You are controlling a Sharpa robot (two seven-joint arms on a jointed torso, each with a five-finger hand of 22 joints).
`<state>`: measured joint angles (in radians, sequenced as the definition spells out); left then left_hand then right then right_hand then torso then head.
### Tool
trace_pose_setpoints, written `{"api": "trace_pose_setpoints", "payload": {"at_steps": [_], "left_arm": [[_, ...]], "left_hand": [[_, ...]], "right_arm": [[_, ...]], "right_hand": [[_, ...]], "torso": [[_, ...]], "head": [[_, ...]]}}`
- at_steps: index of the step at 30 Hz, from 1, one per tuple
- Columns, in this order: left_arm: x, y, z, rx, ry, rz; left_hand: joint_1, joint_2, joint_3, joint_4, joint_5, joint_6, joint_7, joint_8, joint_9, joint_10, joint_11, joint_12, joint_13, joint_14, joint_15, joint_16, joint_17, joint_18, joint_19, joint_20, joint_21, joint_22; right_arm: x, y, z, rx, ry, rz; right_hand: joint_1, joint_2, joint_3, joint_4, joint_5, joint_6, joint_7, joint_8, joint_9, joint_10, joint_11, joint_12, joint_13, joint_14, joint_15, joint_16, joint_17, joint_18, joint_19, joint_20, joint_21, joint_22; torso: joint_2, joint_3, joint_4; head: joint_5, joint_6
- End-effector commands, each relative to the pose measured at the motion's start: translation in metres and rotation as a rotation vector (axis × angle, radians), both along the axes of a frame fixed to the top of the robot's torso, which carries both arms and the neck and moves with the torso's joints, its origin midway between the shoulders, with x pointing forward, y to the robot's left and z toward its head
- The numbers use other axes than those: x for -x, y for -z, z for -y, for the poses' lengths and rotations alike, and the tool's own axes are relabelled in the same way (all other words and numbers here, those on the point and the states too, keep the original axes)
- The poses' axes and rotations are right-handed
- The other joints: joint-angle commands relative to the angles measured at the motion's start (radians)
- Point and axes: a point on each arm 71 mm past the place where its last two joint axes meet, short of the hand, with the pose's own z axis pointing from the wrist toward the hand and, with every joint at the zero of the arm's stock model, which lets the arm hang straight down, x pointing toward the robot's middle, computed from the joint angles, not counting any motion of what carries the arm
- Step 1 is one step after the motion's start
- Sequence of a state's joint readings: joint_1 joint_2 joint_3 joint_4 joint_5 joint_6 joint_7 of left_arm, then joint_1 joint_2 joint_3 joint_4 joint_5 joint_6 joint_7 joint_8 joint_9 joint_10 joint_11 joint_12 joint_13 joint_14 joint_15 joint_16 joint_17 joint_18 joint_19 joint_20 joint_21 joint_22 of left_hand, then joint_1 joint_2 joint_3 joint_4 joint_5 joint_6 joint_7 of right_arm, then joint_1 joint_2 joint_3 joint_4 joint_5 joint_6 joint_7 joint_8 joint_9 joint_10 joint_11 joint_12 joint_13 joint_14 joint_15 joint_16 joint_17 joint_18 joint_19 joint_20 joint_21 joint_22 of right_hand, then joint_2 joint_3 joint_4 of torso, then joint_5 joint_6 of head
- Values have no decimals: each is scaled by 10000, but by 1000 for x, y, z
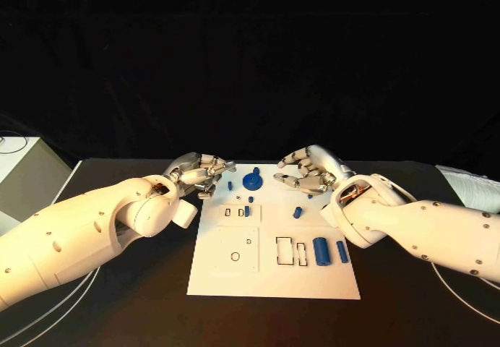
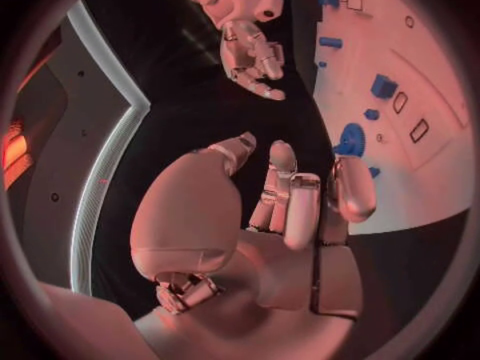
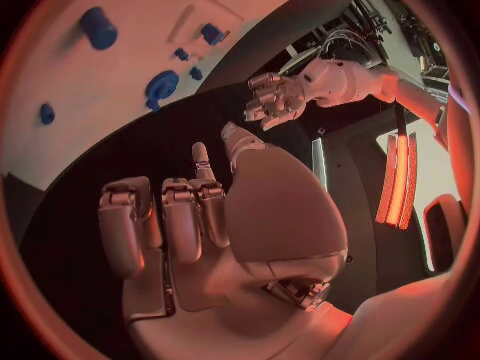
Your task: Assemble the parts on the task board
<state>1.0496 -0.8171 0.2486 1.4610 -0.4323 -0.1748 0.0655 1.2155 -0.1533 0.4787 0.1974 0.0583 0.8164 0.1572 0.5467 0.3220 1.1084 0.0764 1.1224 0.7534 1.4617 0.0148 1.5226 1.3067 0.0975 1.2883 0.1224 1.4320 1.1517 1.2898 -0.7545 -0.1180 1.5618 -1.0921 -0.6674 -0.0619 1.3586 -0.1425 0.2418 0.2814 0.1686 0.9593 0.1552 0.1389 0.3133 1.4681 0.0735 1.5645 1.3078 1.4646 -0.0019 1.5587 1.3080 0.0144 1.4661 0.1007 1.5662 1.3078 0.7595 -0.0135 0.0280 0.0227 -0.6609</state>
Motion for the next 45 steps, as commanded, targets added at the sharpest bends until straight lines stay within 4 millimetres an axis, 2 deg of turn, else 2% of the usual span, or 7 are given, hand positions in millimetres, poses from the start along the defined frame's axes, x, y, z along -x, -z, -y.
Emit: {"api": "trace_pose_setpoints", "payload": {"at_steps": [1, 4, 12, 20, 32, 36, 45], "left_arm": [[2, 20, 4, -2308, 918, -1856], [2, 27, 6, -3494, 1244, -2550], [-9, 27, 16, -6485, 1941, -2489], [-24, 12, 32, -8911, 2702, -1913], [-36, 2, 50, -10109, 3038, -1567], [-39, 2, 56, -10296, 3176, -1597], [-42, 6, 69, -10533, 3413, -1654]], "left_hand": [[-455, 72, -219, 579, -47, 88, -142, 334, 226, 593, -99, 816, 1031, 633, -89, 177, 1565, -220, 425, -97, 221, 529], [-1246, 127, -751, 950, -50, -5, -182, 426, 340, 727, -118, 1039, 1351, 683, -120, 198, 1654, -247, 536, -145, 268, 652], [-1063, 86, -940, 890, -36, -124, -179, 464, 411, 680, -134, 1064, 1391, 716, -138, 213, 1726, -269, 612, -172, 299, 753], [-1182, 140, -1235, 942, -41, -99, -207, 619, 559, 691, -150, 1154, 1515, 748, -148, 231, 1802, -291, 685, -180, 328, 858], [-1192, 439, -1648, 938, -29, -29, -353, 1160, 1211, 643, -271, 1184, 1559, 767, -250, 232, 1852, -292, 696, -258, 315, 868], [-1193, 487, -1666, 940, -29, -49, -362, 1202, 1284, 624, -281, 1171, 1538, 765, -259, 229, 1848, -293, 700, -267, 315, 874], [-1156, 635, -1625, 928, -28, -165, -360, 1253, 1449, 471, -282, 1051, 1348, 748, -262, 213, 1815, -297, 705, -280, 314, 887]], "right_arm": [[-8, -5, 16, -1160, 237, -970], [-13, -10, 30, -1234, 552, -1097], [-23, -13, 51, -1076, 974, -1344], [-29, -13, 60, -879, 1229, -1437], [-31, -12, 64, -670, 1337, -1457], [-31, -12, 64, -621, 1365, -1487], [-31, -12, 63, -564, 1340, -1542]], "right_hand": [[41, 6, 46, 12, 51, 27, 27, 37, 17, 959, 20, -15, 2572, 932, 42, -46, 2065, -144, 1047, 60, 46, 2630], [17, -15, 44, 23, 71, 17, 30, 42, 17, 950, 22, -25, 2565, 933, 44, -44, 2071, -144, 1047, 60, 46, 2630], [-15, -69, 54, 29, 124, -70, 47, 23, 3, 928, 34, -51, 2546, 928, 51, -52, 2049, -144, 1047, 63, 46, 2630], [-38, -105, 50, 33, 145, -114, 56, 12, -5, 923, 42, -57, 2541, 929, 56, -51, 2053, -144, 1047, 66, 46, 2630], [-77, -150, 63, 41, 286, -169, 69, 13, -11, 916, 54, -64, 2535, 926, 68, -55, 2045, -144, 1047, 75, 46, 2630], [-82, -155, 64, 42, 304, -174, 69, 14, -11, 917, 55, -63, 2536, 926, 68, -55, 2044, -144, 1047, 76, 46, 2630], [-95, -171, 66, 43, 354, -186, 72, 16, -12, 917, 57, -63, 2536, 926, 71, -55, 2045, -144, 1047, 78, 46, 2630]], "torso": [[-170, 82, -67], [-220, 129, -88], [-334, 218, -93], [-404, 274, -53], [-389, 267, -76], [-385, 255, -55], [-372, 249, -69]], "head": [[69, -94], [91, -113], [160, -245], [202, -381], [162, -491], [130, -524], [128, -522]]}}
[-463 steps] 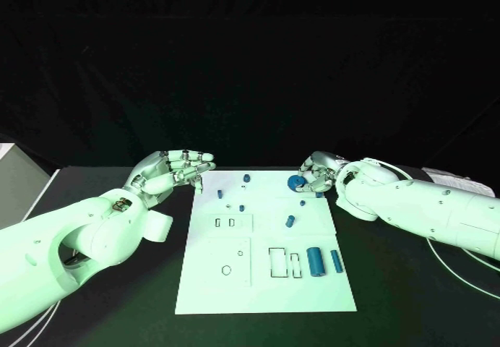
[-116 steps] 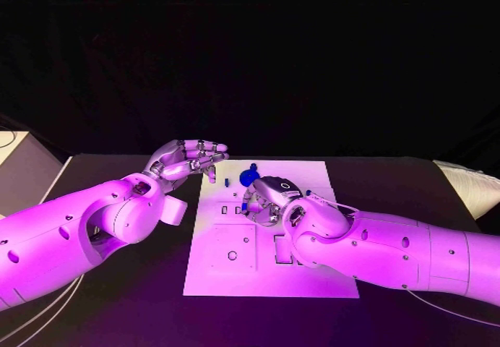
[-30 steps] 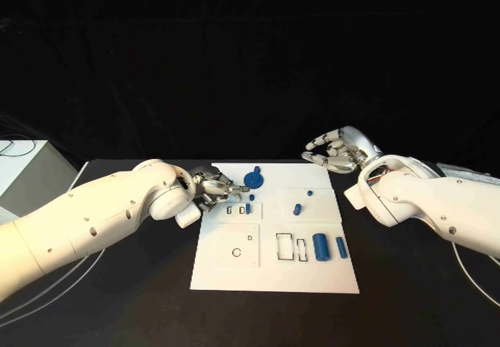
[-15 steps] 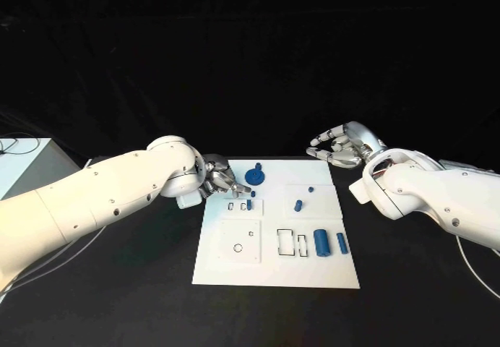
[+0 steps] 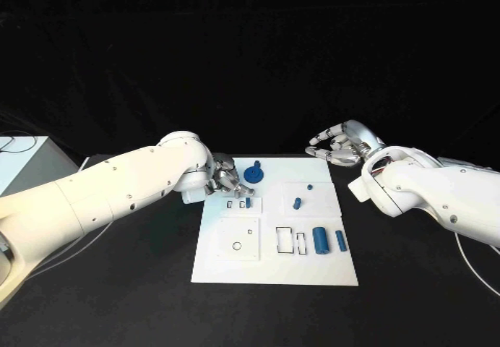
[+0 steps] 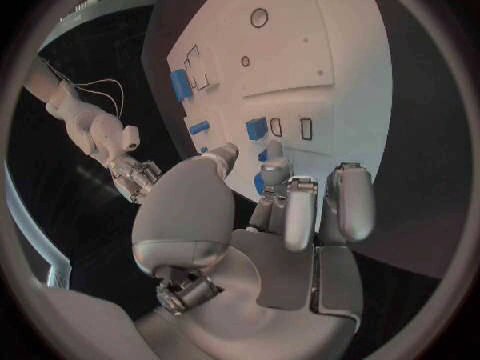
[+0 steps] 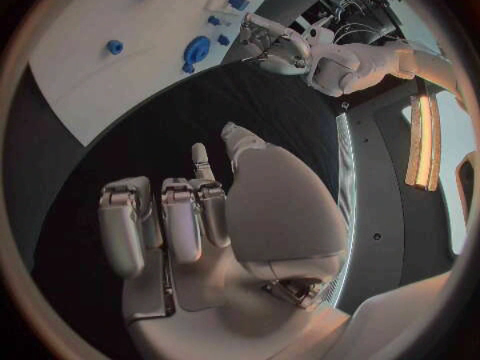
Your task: Assemble the parts on the task board
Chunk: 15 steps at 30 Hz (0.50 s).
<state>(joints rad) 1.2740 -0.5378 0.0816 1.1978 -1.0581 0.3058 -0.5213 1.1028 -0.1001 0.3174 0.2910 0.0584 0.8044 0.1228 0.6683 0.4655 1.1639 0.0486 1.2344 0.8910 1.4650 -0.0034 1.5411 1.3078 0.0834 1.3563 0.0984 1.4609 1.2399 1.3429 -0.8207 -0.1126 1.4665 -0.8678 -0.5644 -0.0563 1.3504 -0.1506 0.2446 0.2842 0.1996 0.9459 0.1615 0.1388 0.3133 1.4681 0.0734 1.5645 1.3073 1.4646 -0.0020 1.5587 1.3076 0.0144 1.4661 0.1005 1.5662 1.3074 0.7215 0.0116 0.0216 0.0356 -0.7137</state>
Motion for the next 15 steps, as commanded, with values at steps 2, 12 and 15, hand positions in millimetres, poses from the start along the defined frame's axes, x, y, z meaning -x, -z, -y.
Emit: {"api": "trace_pose_setpoints", "payload": {"at_steps": [2, 12, 15], "left_arm": [[1, 2, 7, -399, 367, -210], [-1, 8, 15, -588, 477, -389], [-1, 9, 17, -607, 519, -440]], "left_hand": [[-26, 107, -9, -10, -30, -53, -14, 37, 22, -99, -3, -81, -49, 713, -79, 26, 1798, -156, 26, -40, 25, 7], [67, 151, 62, -34, -25, -160, 1, 44, 140, -234, 10, -190, -209, 697, -69, 11, 1770, -153, 7, -38, 12, -15], [75, 155, 71, -34, -26, -166, 3, 45, 150, -241, 11, -197, -218, 703, -69, 16, 1785, -153, 8, -38, 13, -13]], "right_arm": [[0, 1, -2, 174, -169, -73], [-1, 1, -3, 190, -153, -105], [-1, 1, -4, 192, -167, -114]], "right_hand": [[-20, -98, 41, 16, 70, -60, 10, 17, -13, 914, 60, -68, 2537, 923, 72, -59, 2037, -144, 1047, 80, 46, 2634], [-67, -104, 55, 30, 170, -83, 17, 26, -14, 906, 65, -78, 2530, 923, 78, -60, 2035, -144, 1047, 85, 46, 2634], [-67, -104, 55, 30, 170, -83, 17, 26, -14, 906, 65, -78, 2530, 923, 78, -60, 2035, -144, 1047, 85, 46, 2634]], "torso": [[7, -7, -2], [14, -9, 2], [18, -10, -16]], "head": [[6, 37], [-7, 16], [-4, 26]]}}
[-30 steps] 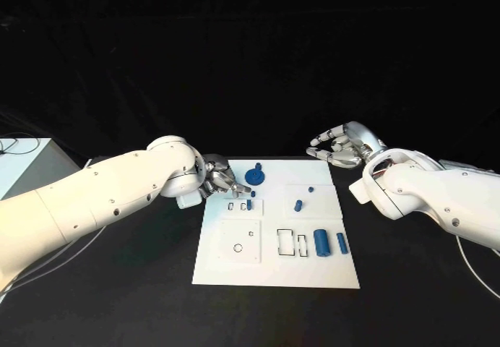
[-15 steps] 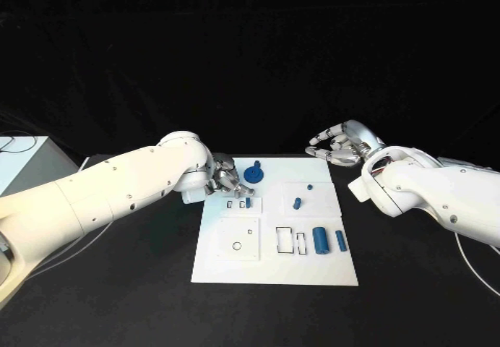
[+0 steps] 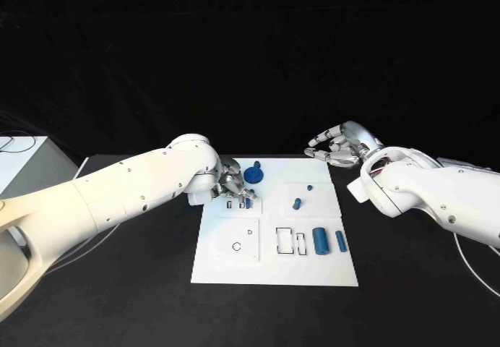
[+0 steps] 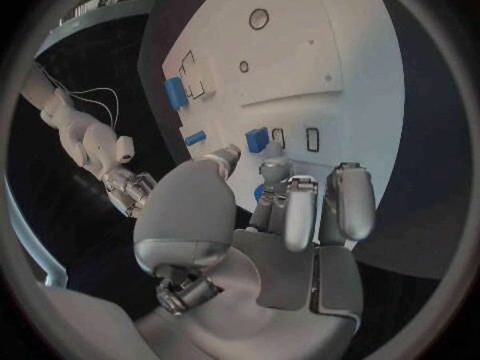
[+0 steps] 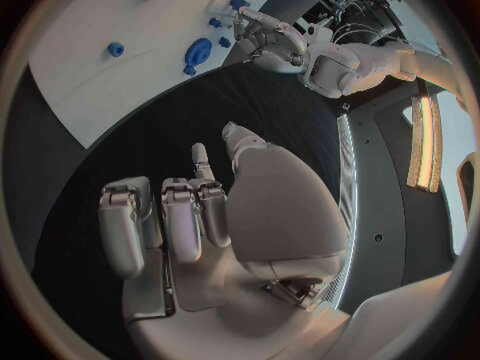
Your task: Assemble the parts on the task board
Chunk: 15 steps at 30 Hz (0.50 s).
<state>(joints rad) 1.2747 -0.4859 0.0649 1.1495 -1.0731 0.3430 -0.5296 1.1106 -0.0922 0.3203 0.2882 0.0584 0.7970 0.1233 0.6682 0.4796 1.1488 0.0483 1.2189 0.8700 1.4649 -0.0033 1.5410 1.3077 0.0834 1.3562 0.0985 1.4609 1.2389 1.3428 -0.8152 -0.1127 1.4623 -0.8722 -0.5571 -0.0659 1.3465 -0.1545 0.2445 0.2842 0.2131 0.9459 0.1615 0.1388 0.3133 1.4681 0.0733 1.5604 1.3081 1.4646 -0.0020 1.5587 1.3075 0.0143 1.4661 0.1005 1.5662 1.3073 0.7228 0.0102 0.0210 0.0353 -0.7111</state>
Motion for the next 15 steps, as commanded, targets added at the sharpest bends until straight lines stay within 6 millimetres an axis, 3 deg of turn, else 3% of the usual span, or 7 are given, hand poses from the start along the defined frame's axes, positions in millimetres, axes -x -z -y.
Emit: {"api": "trace_pose_setpoints", "payload": {"at_steps": [1, 15], "left_arm": [[1, 0, 4, -177, 249, -185], [1, 4, 5, -151, 292, -437]], "left_hand": [[-3, 77, 42, -5, -26, -92, -2, 46, 9, -90, 14, -42, -8, 703, -69, 17, 1786, -153, 9, -38, 13, -2], [37, 82, 74, -12, -28, -119, 2, 51, 51, -158, 18, -99, -106, 700, -66, 13, 1780, -152, 4, -36, 10, -6]], "right_arm": [[0, 0, -2, 127, -158, -29], [0, 1, -3, 129, -187, -33]], "right_hand": [[-28, -65, 55, 30, 36, -83, 17, 27, -14, 906, 66, -36, 2523, 922, 78, -60, 2035, -143, 1047, 85, 46, 2635], [-47, -65, 56, 37, 55, -86, 18, 30, -14, 900, 67, -42, 2518, 922, 79, -60, 2036, -143, 1047, 86, 46, 2635]], "torso": [[7, 4, -13], [7, 6, 30]], "head": [[-3, -1], [-23, -10]]}}
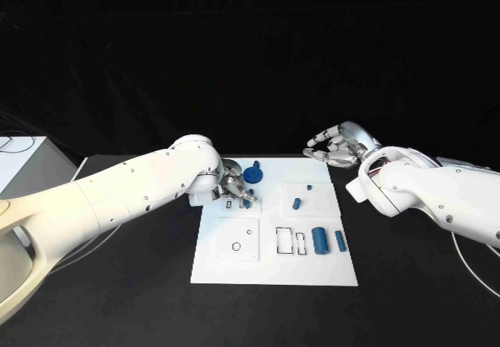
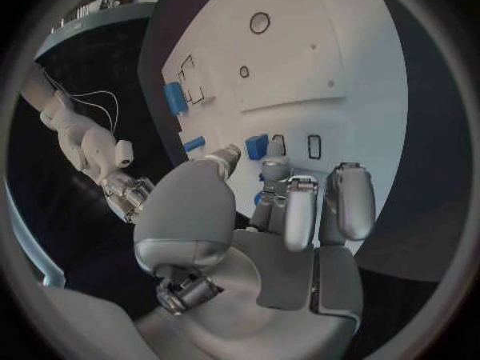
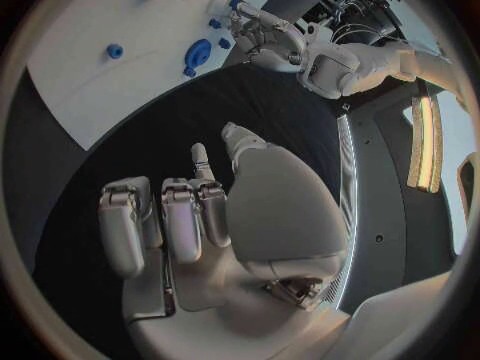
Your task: Assemble the parts on the task board
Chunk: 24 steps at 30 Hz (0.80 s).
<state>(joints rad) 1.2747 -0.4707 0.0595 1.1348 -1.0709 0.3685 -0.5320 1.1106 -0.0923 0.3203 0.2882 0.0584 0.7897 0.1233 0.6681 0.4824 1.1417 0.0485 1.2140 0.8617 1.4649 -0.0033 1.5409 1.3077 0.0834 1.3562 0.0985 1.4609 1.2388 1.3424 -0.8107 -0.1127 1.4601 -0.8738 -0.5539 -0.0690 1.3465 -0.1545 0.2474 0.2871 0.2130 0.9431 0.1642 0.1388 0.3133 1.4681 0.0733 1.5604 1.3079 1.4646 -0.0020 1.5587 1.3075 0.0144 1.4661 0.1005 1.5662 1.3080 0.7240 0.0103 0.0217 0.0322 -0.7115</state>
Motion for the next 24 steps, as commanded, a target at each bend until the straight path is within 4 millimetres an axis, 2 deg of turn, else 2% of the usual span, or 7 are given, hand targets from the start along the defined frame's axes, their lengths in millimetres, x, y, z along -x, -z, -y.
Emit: {"api": "trace_pose_setpoints", "payload": {"at_steps": [1, 9, 15, 19, 24], "left_arm": [[1, 1, 0, -7, 114, -230], [1, 1, 0, 41, 140, -354], [2, 2, 1, 77, 153, -409], [1, 2, 1, 146, 100, -421], [2, 2, 2, 300, 29, -471]], "left_hand": [[37, 82, 74, -13, -28, -47, 2, 52, 23, -87, 16, -50, -23, 700, -66, 14, 1781, -153, 5, -36, 10, -6], [290, 117, 288, -60, -27, -109, 5, 83, 206, -139, 17, -107, -91, 695, -62, 8, 1780, -153, 3, -28, 8, 3], [807, 74, 1075, -183, -28, -171, -33, 88, 523, -181, -21, -178, -162, 698, -95, 3, 1798, -151, -4, -48, 3, 6], [1034, -24, 2052, -408, -26, -191, -58, 66, 792, -238, -55, -280, -278, 690, -130, -14, 1786, -146, -26, -79, -11, -12], [1085, -167, 3385, -1055, -30, -208, -93, 96, 1155, -269, -97, -405, -416, 691, -170, -25, 1795, -143, -39, -110, -24, -18]], "right_arm": [[0, 0, -2, 109, -159, 4], [0, 1, -2, 107, -169, 9], [0, 1, -3, 106, -186, 3], [0, 1, -3, 109, -190, -8], [0, 2, -3, 117, -200, -37]], "right_hand": [[-47, -65, 27, 8, 56, -59, -10, 30, -14, 900, 67, -42, 2519, 923, 79, -60, 2037, -144, 1047, 86, 46, 2628], [-47, -65, 27, 8, 56, -59, -10, 30, -14, 900, 67, -42, 2519, 923, 79, -60, 2037, -144, 1047, 86, 46, 2628], [-47, -65, 27, 8, 56, -59, -10, 30, -14, 900, 67, -42, 2519, 923, 79, -60, 2037, -144, 1047, 86, 46, 2628], [-68, -60, 35, 9, 73, -60, -10, 37, -13, 893, 69, -51, 2513, 916, 81, -69, 2010, -144, 1047, 88, 46, 2628], [-68, -60, 35, 9, 73, -60, -10, 37, -13, 893, 69, -51, 2513, 916, 81, -69, 2010, -144, 1047, 88, 46, 2628]], "torso": [[-5, 3, 29], [-7, -4, 14], [5, -6, -3], [-3, -5, 2], [-1, -2, 19]], "head": [[7, -9], [16, -22], [10, -38], [5, -45], [11, -53]]}}
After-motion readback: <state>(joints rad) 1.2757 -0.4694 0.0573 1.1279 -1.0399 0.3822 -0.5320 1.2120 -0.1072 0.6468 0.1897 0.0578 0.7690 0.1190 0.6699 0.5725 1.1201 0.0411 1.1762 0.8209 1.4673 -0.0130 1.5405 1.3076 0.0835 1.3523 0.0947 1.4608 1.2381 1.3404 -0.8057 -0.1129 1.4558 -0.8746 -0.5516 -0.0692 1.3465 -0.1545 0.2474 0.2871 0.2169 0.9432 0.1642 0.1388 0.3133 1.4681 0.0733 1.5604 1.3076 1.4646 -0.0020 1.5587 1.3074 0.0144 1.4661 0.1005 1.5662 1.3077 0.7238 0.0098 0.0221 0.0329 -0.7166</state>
